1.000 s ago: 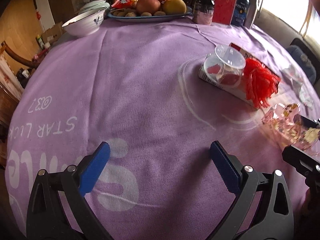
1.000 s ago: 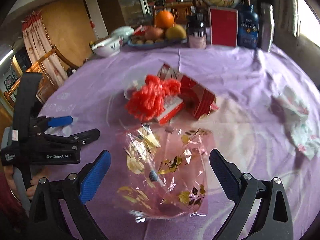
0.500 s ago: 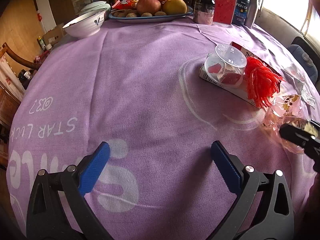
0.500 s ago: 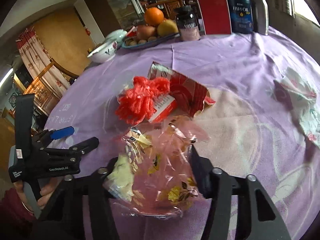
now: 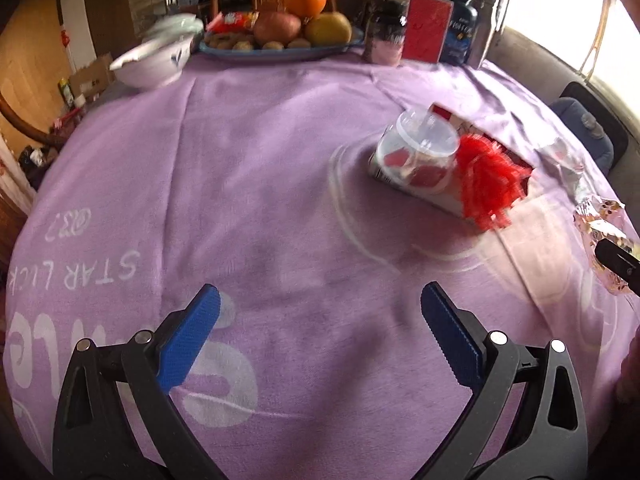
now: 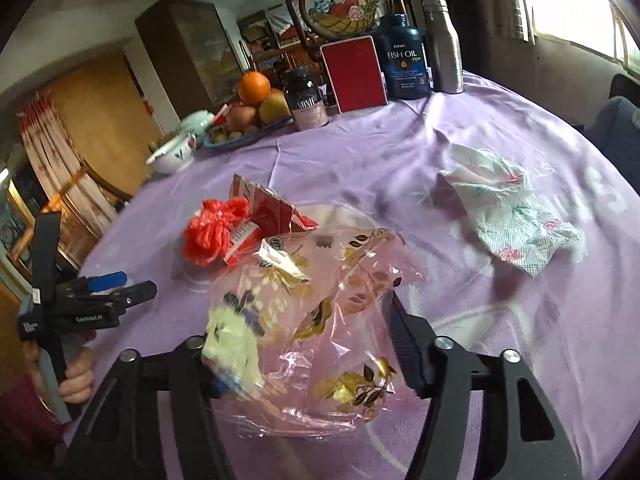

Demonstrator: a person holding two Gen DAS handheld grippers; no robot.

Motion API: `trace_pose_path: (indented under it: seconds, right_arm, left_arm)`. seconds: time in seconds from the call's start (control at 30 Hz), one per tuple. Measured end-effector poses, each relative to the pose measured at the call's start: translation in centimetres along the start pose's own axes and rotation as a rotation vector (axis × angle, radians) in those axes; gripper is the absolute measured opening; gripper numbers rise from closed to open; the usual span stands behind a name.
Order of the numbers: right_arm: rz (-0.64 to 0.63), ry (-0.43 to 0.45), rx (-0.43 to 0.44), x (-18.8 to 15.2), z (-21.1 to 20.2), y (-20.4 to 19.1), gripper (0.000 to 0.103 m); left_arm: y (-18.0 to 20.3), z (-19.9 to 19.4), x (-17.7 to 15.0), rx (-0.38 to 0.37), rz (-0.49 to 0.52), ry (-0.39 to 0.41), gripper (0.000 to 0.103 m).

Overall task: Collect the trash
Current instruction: 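Grasp the red yarn doll with the left gripper while the right gripper holds the wrapper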

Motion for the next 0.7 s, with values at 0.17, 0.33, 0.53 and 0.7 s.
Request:
trace_pose_path:
  seconds: [0.17,0.33,0.53,0.7]
  right_arm:
    - [0.066,0.075,0.063,0.1,-1.1,0.9,0.095]
    - [0.145,0.117,0.108,0.1,-1.8,2.1,0.095]
    - [0.136,0.123,0.122,0.2,-2.0,1.9,0.097]
    - [0.129,0.121,0.129,0.1,-2.0,1.9,0.097]
  left_arm:
    - [2.7,-1.7,1.0,-0.038,0.067,0.109,0.097]
    - [6.4,-1.3,2.6,-0.106,0.087,0.118,0.096]
    - [9.5,0.5,4.4,-0.083,0.155,0.089,0.091]
    - [10.6,2.0,5.7,-0.102,0.163,0.044,0.074]
Point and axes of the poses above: each gripper's, at about its wrist camera, not at the fingertips, and z roughly the way its jaws point, y to its right, x to its top, the point moved 3 cm from there along z, roughly the way its jaws point, and after that the axes turned 2 degrees about y, right-handed, at the moved point
